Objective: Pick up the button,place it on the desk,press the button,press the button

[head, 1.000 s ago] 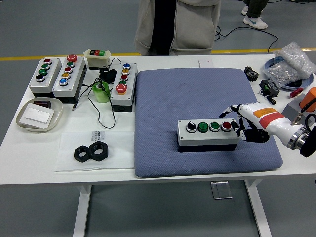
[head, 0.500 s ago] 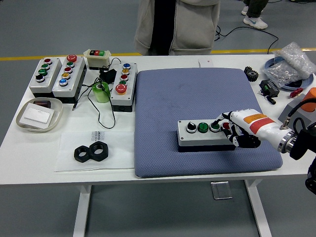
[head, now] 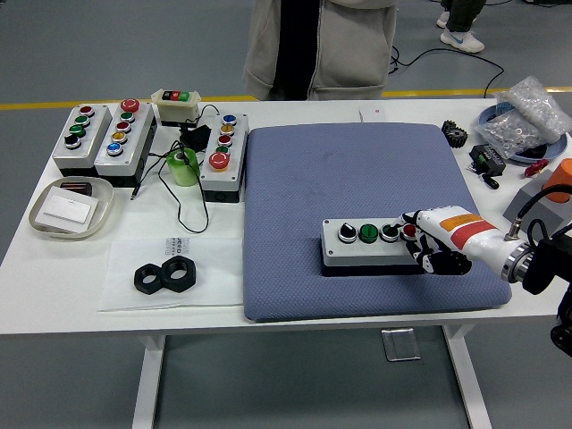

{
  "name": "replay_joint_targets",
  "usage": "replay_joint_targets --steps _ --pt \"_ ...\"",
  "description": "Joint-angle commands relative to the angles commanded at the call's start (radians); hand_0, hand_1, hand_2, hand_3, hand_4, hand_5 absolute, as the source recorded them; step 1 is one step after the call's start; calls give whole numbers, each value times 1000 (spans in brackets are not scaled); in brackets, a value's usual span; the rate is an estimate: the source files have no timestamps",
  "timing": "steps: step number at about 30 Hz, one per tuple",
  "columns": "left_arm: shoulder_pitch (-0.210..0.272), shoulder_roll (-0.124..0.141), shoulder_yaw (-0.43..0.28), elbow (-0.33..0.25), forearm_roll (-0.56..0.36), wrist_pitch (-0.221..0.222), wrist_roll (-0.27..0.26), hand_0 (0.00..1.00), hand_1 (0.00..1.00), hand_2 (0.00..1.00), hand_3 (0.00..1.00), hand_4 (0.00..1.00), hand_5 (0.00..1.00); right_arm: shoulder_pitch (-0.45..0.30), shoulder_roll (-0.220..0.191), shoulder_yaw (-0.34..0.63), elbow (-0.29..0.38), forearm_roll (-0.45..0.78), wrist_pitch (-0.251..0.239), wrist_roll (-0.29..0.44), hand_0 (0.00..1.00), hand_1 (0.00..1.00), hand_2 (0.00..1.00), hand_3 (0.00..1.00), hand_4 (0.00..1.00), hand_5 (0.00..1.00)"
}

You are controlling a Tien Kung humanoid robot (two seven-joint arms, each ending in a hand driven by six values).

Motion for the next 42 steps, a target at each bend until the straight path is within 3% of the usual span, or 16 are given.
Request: replay_joint_targets --steps 7,8,12,13,14,15,18,19,20,26,27,32,34,42 --pt "0 0 2 0 -4 0 -1 759 825 860 825 624 998 -8 -7 45 30 -7 -25 5 278 46 174 722 440 2" --pt "0 1 2 0 -4 0 -1 757 825 861 825 624 998 -10 -11 62 42 -6 -37 7 323 71 202 767 534 2" --pt "-1 1 3 0 -4 -1 -1 757 825 861 825 624 998 -22 -21 114 72 1 -77 6 323 71 202 767 534 2" --pt "-1 1 3 0 -4 -1 -1 757 825 861 825 624 998 -27 -23 132 78 4 -76 6 323 71 202 767 534 2" --pt "-1 1 3 0 -4 -1 -1 757 824 861 825 625 998 -28 -23 139 80 5 -76 6 296 182 343 874 620 7" --pt "-1 1 2 0 -3 -1 -1 757 824 861 825 625 998 -33 -25 164 85 9 -44 -12 296 182 343 874 620 7" --pt "-1 2 3 0 -4 -1 -2 757 824 861 825 625 998 -42 -26 200 81 36 -20 -24 296 182 343 874 620 7" --pt "-2 2 4 0 -5 -1 -2 757 824 861 825 625 998 -46 -25 213 77 62 -21 -28 296 182 343 874 620 7" --pt "-2 1 4 0 -6 -1 -3 756 824 861 825 625 998 -51 -23 224 71 86 -33 -29 517 502 613 995 720 163" --pt "-2 1 9 0 -12 -1 -4 756 824 861 825 625 998 -81 -4 272 31 311 -142 10 517 502 613 995 720 163" --pt "-2 1 9 0 -12 0 -4 761 825 861 825 624 998 -89 0 280 21 350 -158 26 898 840 931 973 708 257" --pt "-2 0 7 -1 -11 0 -3 759 824 861 825 624 998 -123 14 328 -7 564 -215 108 898 840 931 973 708 257" --pt "-2 1 7 0 -9 0 -3 759 824 861 825 624 998 -131 18 348 -14 649 -235 129 922 861 938 927 677 281" --pt "-2 1 4 0 -5 0 -1 759 824 861 826 625 998 -162 27 399 -53 987 -246 139 927 865 919 906 661 302"
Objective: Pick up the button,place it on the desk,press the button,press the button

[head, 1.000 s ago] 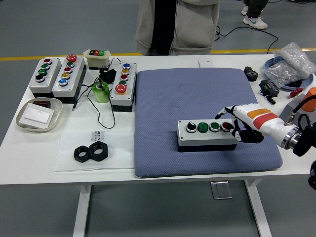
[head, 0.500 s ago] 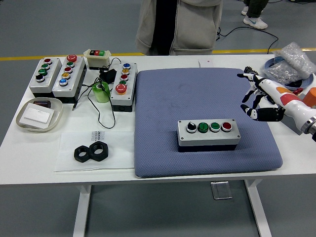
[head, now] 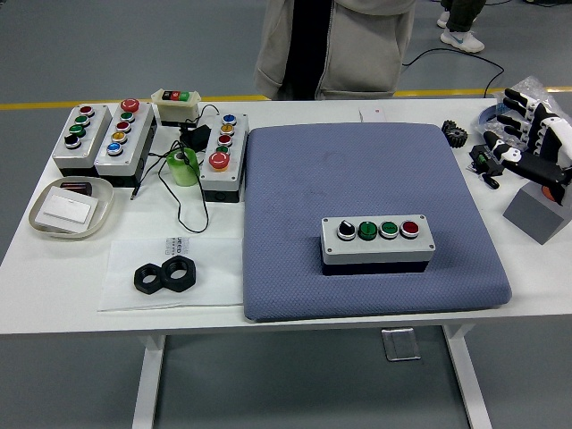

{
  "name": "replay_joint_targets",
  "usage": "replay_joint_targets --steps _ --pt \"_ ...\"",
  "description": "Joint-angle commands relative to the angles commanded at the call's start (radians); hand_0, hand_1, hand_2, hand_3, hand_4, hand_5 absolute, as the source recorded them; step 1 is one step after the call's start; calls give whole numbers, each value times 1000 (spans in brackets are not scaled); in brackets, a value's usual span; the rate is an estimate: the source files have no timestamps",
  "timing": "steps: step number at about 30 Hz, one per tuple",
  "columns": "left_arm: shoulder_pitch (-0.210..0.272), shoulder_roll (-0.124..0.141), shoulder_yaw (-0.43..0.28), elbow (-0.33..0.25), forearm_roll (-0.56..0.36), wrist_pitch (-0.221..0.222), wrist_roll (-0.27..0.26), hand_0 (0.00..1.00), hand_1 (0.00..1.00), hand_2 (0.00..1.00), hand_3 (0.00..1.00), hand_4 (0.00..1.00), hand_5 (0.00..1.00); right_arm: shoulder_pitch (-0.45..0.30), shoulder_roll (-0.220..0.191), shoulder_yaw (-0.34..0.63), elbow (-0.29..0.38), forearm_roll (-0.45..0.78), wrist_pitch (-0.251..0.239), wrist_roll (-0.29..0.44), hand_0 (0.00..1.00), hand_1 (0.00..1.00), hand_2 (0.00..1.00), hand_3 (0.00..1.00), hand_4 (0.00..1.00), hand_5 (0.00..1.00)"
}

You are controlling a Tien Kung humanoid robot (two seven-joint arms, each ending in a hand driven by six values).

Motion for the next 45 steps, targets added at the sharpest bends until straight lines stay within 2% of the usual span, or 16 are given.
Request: replay_joint_targets --steps 8,10,27,32,33,38,39,44,45 --pt "3 -1 -4 0 6 1 2 759 825 861 826 625 998 -17 8 4 -18 335 1 -9 928 862 920 899 653 309" --pt "5 -2 -6 0 9 1 3 760 825 861 826 625 998 -19 10 5 -22 384 3 -12 929 861 917 896 646 325" --pt "4 -1 -2 -1 5 -1 2 761 826 861 826 625 998 -20 14 1 -28 391 10 -23 931 858 907 884 625 366" --pt "2 0 0 -1 3 -1 2 761 826 861 826 625 998 -18 15 0 -30 418 -3 -23 931 858 907 884 625 366" --pt "2 0 1 -1 3 -1 2 762 826 861 826 624 998 -18 15 0 -30 420 -4 -23 932 853 885 853 525 667" --pt "1 0 1 -2 3 -2 2 762 826 861 826 624 998 -19 15 0 -33 445 -19 -25 932 853 885 853 525 667" --pt "0 0 2 -2 2 -2 2 762 826 861 826 625 998 -18 16 -1 -33 450 -21 -25 931 848 874 833 486 808" --pt "0 0 2 -2 2 -2 1 762 826 861 826 625 998 -18 17 -1 -33 459 -27 -28 931 848 874 833 486 808" --pt "0 0 3 -2 2 -2 1 761 826 861 826 624 998 -18 17 -1 -33 457 -28 -31 934 846 870 818 425 954"
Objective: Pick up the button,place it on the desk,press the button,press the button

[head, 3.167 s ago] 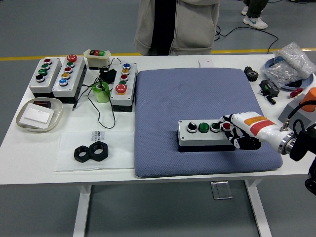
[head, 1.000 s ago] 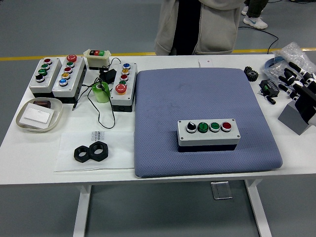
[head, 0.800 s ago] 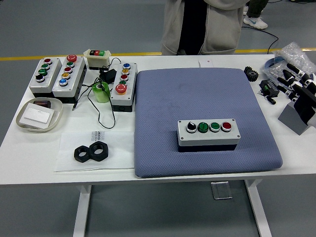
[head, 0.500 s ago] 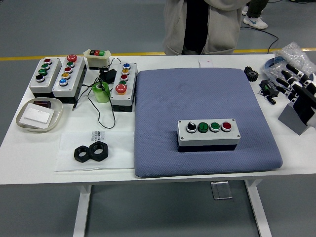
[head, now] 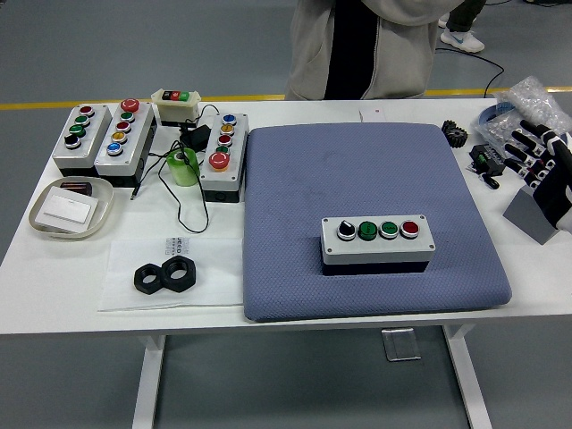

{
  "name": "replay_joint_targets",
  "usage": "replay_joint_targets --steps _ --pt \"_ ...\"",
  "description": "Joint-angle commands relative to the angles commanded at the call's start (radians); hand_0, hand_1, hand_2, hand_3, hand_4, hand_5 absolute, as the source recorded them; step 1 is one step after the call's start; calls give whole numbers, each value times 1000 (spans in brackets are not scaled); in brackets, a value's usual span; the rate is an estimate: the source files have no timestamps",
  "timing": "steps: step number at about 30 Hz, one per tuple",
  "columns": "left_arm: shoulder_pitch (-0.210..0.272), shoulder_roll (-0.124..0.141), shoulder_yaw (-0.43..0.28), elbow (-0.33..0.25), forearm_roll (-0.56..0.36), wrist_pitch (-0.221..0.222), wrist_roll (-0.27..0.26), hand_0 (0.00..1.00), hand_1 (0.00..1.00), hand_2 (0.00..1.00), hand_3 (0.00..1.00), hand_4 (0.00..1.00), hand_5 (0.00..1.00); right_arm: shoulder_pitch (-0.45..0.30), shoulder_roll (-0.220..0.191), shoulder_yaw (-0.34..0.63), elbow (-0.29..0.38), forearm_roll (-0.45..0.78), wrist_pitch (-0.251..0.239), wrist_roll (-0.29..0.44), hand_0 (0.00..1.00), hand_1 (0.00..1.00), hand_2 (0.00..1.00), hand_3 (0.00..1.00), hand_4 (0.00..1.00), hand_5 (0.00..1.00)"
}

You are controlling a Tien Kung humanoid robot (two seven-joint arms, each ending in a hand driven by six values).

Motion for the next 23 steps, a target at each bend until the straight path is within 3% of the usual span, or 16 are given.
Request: replay_joint_targets --steps 23 --pt "0 -1 -1 0 0 0 1 759 826 861 826 625 998 2 0 4 2 -22 12 -22 938 849 866 803 391 998"
